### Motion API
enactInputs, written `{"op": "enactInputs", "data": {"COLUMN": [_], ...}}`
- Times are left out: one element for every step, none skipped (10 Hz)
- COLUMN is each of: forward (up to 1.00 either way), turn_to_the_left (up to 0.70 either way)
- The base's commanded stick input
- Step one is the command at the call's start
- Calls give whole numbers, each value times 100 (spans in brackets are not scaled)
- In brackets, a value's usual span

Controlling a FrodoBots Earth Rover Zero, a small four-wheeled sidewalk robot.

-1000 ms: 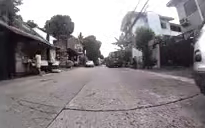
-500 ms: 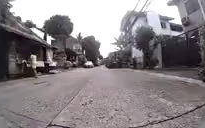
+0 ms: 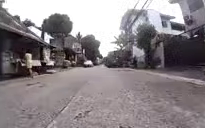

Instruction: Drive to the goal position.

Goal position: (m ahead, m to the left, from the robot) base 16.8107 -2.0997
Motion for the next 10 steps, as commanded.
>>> {"op": "enactInputs", "data": {"forward": [70,70,70,70,70,70,70,70,70,70], "turn_to_the_left": [0,0,0,0,0,0,0,0,0,0]}}
